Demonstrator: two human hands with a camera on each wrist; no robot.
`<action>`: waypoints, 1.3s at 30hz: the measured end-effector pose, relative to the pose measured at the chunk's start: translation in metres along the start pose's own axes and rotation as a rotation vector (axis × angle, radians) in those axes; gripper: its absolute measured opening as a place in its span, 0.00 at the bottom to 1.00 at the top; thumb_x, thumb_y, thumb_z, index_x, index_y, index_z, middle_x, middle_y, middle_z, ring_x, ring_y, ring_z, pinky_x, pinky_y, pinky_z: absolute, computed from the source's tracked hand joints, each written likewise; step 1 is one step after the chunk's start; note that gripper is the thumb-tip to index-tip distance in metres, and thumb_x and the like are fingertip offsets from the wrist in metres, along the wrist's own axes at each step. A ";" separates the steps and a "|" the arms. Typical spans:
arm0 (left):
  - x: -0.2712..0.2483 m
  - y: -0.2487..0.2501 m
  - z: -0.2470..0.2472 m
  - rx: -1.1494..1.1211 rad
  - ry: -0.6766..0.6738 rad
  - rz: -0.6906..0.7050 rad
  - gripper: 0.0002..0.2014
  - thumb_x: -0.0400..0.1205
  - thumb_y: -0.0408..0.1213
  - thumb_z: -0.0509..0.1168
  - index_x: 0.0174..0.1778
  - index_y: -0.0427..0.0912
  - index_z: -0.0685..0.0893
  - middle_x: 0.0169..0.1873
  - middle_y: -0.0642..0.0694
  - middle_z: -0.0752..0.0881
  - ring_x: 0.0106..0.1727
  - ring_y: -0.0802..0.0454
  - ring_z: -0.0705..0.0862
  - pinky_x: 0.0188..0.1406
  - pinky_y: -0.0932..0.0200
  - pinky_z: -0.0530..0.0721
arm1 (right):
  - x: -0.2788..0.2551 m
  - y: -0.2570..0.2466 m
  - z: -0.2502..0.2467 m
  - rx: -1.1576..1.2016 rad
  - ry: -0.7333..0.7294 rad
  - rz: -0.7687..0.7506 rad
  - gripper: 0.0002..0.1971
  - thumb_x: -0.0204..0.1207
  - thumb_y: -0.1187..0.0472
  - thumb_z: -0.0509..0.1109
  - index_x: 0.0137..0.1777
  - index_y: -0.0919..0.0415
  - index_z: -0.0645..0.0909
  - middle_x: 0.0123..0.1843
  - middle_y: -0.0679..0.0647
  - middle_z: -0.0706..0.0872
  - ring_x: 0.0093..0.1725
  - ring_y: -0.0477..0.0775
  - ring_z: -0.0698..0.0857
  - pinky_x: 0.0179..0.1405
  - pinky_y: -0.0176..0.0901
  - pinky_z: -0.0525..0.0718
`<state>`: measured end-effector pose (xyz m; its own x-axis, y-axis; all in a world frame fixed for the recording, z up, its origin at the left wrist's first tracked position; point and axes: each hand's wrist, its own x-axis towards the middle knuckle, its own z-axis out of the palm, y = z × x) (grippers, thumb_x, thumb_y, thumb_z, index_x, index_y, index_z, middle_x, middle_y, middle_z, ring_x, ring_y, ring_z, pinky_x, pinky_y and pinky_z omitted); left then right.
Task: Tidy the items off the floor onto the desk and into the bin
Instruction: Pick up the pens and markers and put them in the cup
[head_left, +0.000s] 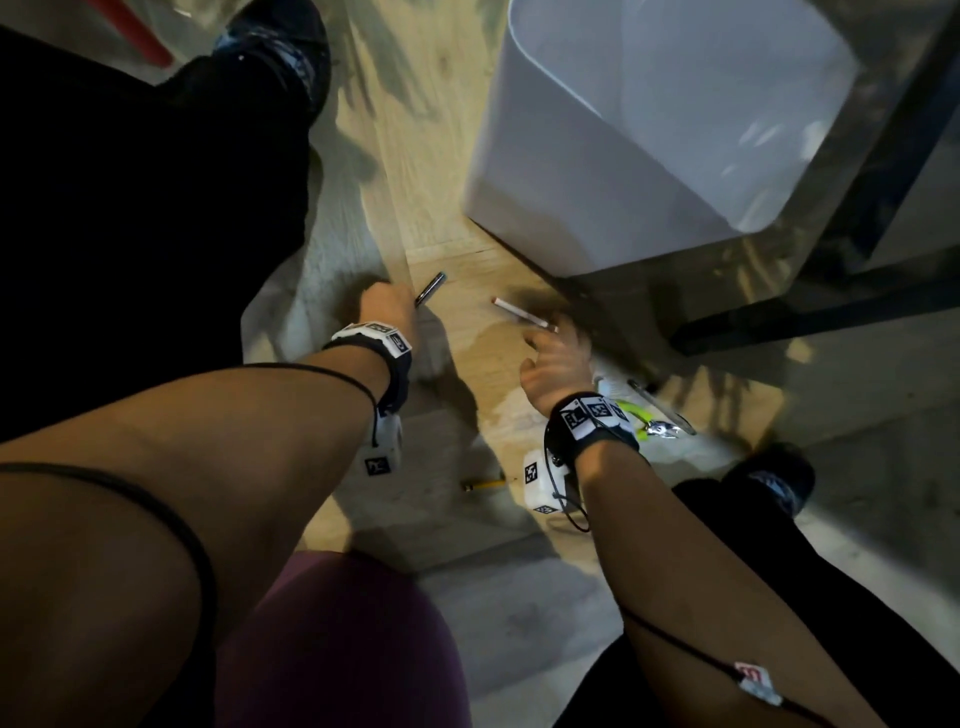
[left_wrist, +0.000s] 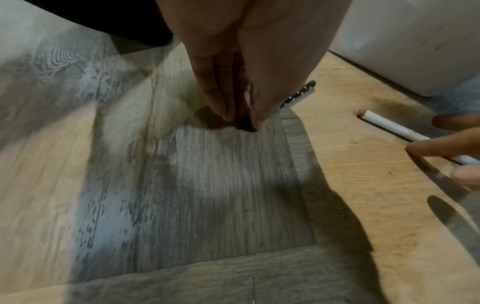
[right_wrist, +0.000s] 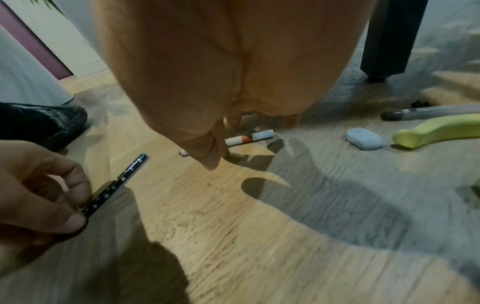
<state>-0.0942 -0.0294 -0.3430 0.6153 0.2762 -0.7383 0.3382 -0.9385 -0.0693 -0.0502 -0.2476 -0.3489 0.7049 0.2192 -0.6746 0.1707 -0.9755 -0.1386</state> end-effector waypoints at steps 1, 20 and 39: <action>-0.001 -0.001 -0.001 0.005 0.005 0.010 0.12 0.87 0.27 0.62 0.65 0.32 0.84 0.59 0.36 0.88 0.61 0.38 0.88 0.53 0.50 0.85 | 0.000 -0.001 -0.001 -0.025 -0.069 -0.006 0.26 0.85 0.56 0.64 0.83 0.41 0.72 0.93 0.49 0.50 0.92 0.64 0.49 0.88 0.71 0.59; -0.035 0.014 -0.017 -0.345 -0.167 0.130 0.09 0.81 0.39 0.68 0.52 0.37 0.88 0.40 0.42 0.88 0.37 0.44 0.86 0.34 0.54 0.87 | -0.059 0.000 0.014 0.886 0.120 0.184 0.25 0.73 0.80 0.75 0.52 0.47 0.79 0.42 0.50 0.84 0.45 0.56 0.87 0.49 0.51 0.90; -0.360 -0.012 -0.291 -0.756 0.142 0.844 0.09 0.82 0.44 0.71 0.37 0.46 0.87 0.34 0.49 0.92 0.38 0.50 0.91 0.51 0.44 0.91 | -0.372 -0.043 -0.305 1.101 0.549 -0.313 0.09 0.76 0.66 0.77 0.52 0.51 0.87 0.47 0.54 0.92 0.49 0.51 0.94 0.48 0.44 0.92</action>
<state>-0.1128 -0.0573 0.1192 0.9084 -0.3173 -0.2721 0.0913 -0.4845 0.8700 -0.1099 -0.2820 0.1293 0.9747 0.1637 -0.1523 -0.0932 -0.3217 -0.9422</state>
